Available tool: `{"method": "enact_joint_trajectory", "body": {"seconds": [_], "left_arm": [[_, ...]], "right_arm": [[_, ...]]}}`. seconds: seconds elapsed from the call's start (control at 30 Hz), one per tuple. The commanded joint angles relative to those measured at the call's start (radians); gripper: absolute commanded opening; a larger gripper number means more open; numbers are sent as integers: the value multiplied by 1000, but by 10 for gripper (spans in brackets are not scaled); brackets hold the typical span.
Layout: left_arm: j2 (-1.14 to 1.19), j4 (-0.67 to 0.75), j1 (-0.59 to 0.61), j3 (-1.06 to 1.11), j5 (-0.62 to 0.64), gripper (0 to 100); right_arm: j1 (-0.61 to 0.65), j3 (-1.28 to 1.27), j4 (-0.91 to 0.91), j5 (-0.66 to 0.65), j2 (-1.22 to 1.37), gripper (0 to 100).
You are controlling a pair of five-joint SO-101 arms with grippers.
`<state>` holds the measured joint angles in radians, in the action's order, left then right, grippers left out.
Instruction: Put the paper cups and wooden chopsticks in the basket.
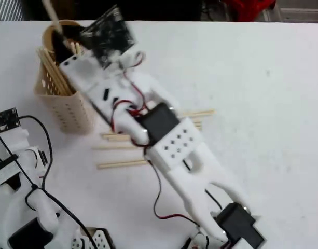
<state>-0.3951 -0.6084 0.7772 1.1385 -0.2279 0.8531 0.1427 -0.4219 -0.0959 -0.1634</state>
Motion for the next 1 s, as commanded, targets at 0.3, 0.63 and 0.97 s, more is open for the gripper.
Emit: {"method": "enact_joint_trajectory", "body": {"seconds": [0.3,0.63,0.97], "left_arm": [[-19,20,-16,-3,8,135],[-19,20,-16,-3,8,135],[-19,21,-16,-3,8,135]], "right_arm": [[10,-381,446,-80,13,15],[15,-379,446,-78,68,69],[-7,-376,352,-78,36,78]]}}
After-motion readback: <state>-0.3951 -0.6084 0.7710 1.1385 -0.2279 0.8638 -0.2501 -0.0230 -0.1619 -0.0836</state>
